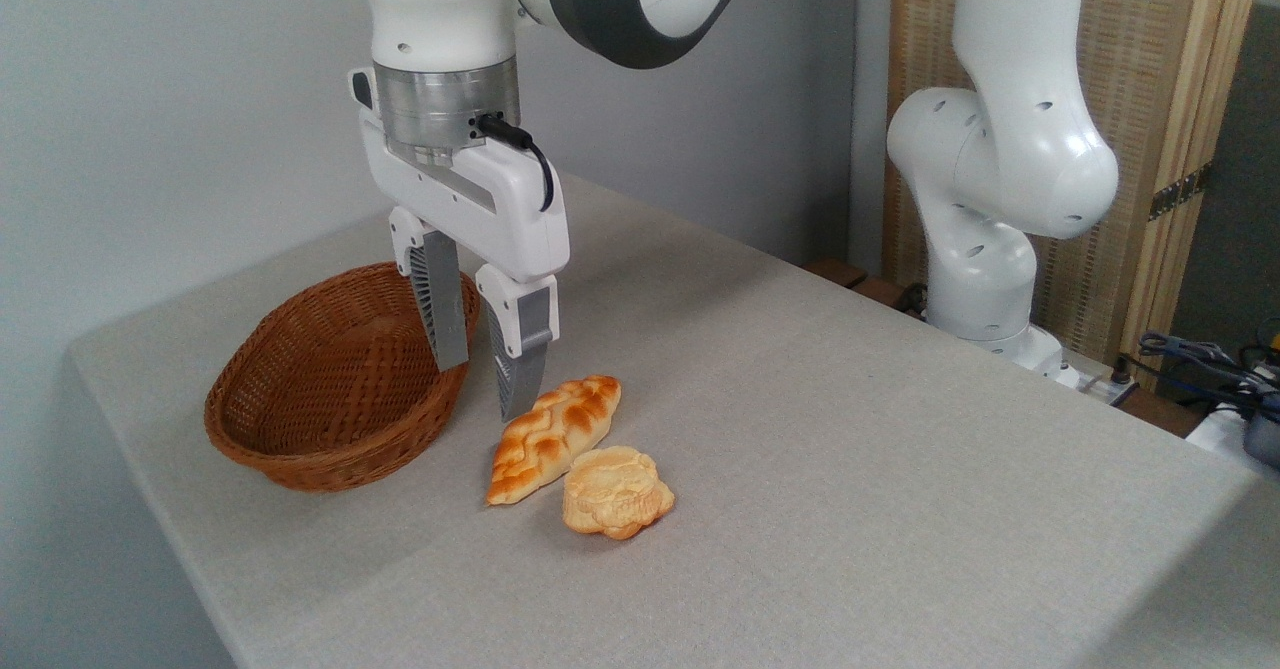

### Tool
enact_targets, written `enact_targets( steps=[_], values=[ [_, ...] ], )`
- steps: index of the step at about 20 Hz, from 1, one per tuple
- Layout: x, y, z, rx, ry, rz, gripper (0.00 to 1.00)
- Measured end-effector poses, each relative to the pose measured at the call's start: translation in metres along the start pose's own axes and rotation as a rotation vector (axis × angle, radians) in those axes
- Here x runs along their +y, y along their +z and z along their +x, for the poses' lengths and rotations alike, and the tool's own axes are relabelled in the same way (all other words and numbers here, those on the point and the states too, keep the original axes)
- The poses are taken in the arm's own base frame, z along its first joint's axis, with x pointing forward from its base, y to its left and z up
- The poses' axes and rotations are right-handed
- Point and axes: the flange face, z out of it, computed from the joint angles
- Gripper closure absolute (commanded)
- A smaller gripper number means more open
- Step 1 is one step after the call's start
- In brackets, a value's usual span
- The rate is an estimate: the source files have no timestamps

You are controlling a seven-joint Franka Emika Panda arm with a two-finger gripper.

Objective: Put bread into the basket

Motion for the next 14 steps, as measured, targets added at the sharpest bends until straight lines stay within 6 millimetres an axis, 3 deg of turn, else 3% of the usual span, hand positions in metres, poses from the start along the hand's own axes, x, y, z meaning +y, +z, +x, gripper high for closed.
enact_targets(
  steps=[14],
  values=[
    [0.0032, 0.0019, -0.0026, -0.026, 0.001, -0.023, 0.00]
  ],
)
